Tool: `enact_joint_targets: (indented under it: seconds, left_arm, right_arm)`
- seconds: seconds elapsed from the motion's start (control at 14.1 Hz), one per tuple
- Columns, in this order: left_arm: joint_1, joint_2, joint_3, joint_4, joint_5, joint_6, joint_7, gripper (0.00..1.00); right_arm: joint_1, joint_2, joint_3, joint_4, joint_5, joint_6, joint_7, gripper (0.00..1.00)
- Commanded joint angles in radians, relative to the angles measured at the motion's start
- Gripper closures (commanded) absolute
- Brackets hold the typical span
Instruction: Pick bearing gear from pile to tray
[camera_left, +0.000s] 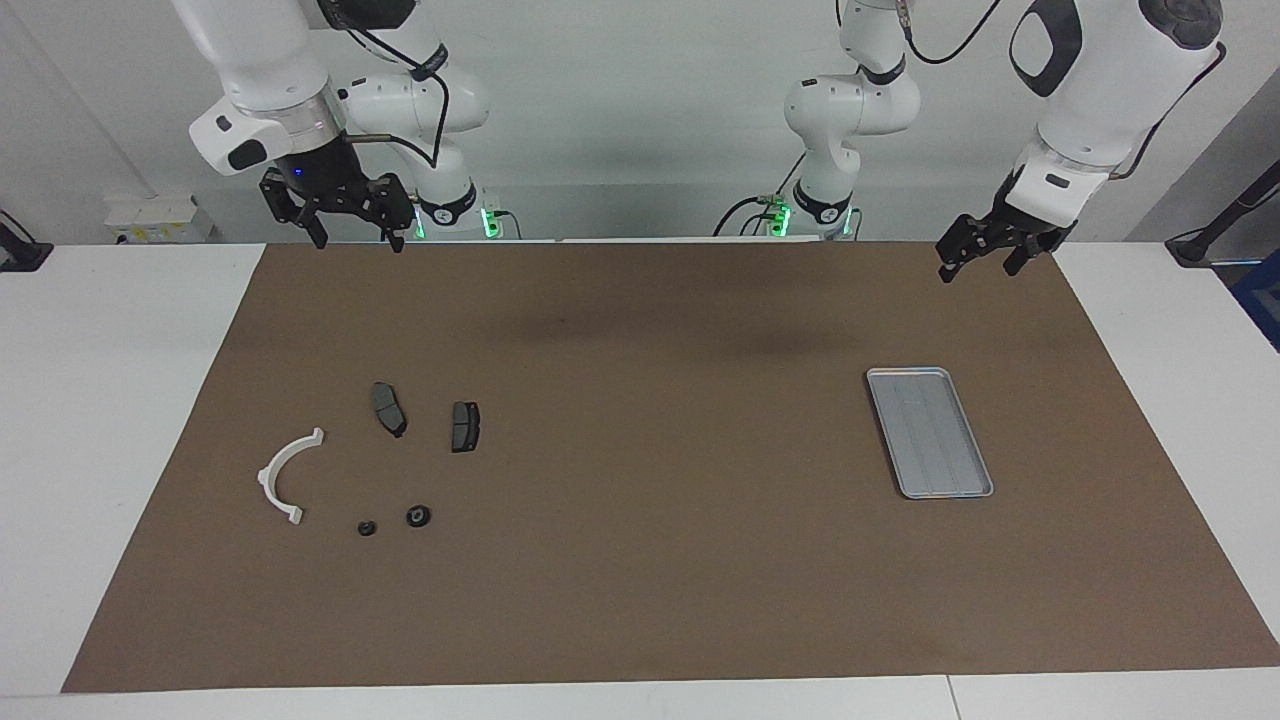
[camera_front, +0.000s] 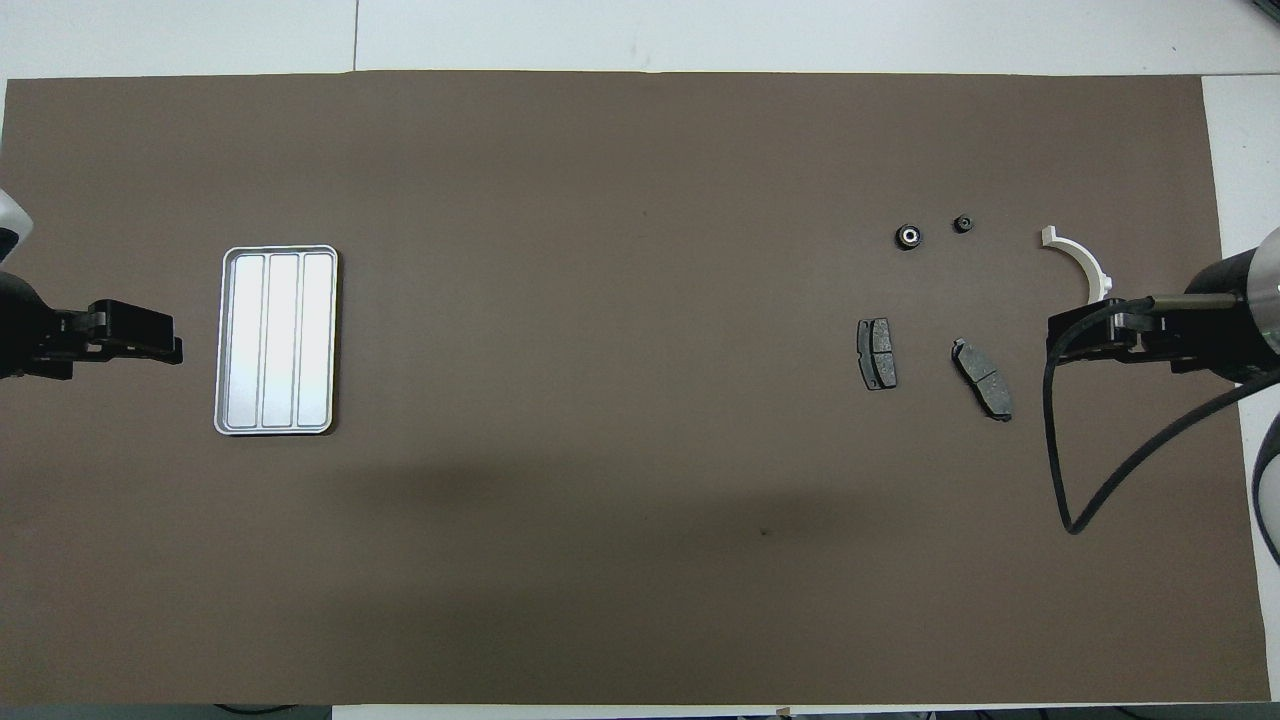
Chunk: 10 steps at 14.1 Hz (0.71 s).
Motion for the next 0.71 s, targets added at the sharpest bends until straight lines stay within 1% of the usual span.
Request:
enact_joint_targets:
  seconds: [0.0, 0.64]
  left_arm:
    - [-0.004, -0.017, 0.002, -0.014, 0.003, 0.013, -0.002, 0.0]
    - [-0.004, -0.017, 0.002, -0.014, 0.003, 0.013, -0.002, 0.0]
  right_arm:
    - [-0.017, -0.019, 0.002, -0.02, 0.024, 0.015, -0.03, 0.0]
    - [-0.03, -0.019, -0.008, -0.03, 0.022, 0.046, -0.032, 0.0]
